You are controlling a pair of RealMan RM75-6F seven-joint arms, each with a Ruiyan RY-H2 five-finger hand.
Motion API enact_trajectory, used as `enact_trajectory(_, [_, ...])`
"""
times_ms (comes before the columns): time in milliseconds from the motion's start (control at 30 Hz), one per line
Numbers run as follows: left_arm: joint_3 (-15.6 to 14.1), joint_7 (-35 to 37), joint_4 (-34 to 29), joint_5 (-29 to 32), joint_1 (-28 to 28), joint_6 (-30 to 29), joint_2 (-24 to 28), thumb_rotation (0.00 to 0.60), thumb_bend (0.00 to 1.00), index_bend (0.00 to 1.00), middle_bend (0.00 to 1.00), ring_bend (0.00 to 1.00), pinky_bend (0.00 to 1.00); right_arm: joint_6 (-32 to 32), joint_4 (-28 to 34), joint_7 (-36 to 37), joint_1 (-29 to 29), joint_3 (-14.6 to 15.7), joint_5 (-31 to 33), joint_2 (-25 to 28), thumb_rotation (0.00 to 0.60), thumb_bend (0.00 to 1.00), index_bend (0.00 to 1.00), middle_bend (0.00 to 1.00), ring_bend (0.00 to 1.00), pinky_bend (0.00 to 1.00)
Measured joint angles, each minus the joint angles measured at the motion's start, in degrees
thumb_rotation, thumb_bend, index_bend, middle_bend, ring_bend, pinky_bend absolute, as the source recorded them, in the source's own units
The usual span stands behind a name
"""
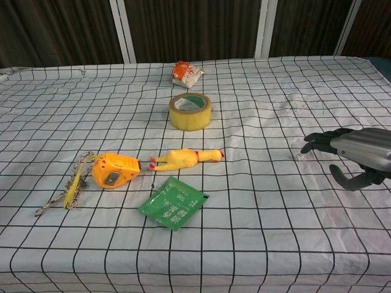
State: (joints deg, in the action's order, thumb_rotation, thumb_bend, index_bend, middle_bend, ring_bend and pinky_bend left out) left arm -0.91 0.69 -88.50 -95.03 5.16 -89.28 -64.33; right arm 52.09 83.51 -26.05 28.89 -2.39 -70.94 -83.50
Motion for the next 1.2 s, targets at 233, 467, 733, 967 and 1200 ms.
enact_trajectory(233, [0.0, 0.0, 0.1, 0.2, -0.1, 0.0, 0.0, 0.600, 0.41, 0.00, 0.01, 0.00, 0.00, 0.0, -0.5, 0.3, 0.3, 0.4, 0.4, -0.2, 0.490, 0.73, 0.13, 0.00, 0.00, 0.00])
enact_trajectory(467, [0.1, 0.0, 0.1, 0.3, 0.0, 0.0, 0.0, 0.600, 0.41, 0.00, 0.01, 0.00, 0.00, -0.2, -0.8, 0.7, 0.9, 0.6, 0.5, -0.6, 0.490, 0.73, 0.13, 0.00, 0.00, 0.00])
enact_trajectory(733, [0.2, 0.3, 0.0, 0.4, 0.1, 0.2, 0.1, 0.600, 0.41, 0.00, 0.01, 0.00, 0.00, 0.3, -0.6, 0.1, 1.0, 1.4, 0.3, -0.8, 0.491, 0.73, 0.13, 0.00, 0.00, 0.00])
enact_trajectory(967, [0.1, 0.3, 0.0, 0.2, 0.0, -0.1, 0.2, 0.600, 0.41, 0.00, 0.01, 0.00, 0.00, 1.0, 0.1, -1.5, 0.3, 2.9, 0.1, -0.2, 0.495, 0.73, 0.13, 0.00, 0.00, 0.00])
enact_trajectory(1200, [0.1, 0.4, 0.0, 0.0, -0.1, -0.4, 0.2, 0.600, 0.41, 0.00, 0.01, 0.00, 0.00, 3.9, 2.1, -1.6, -0.9, 4.1, -2.0, 1.4, 0.499, 0.74, 0.13, 0.00, 0.00, 0.00])
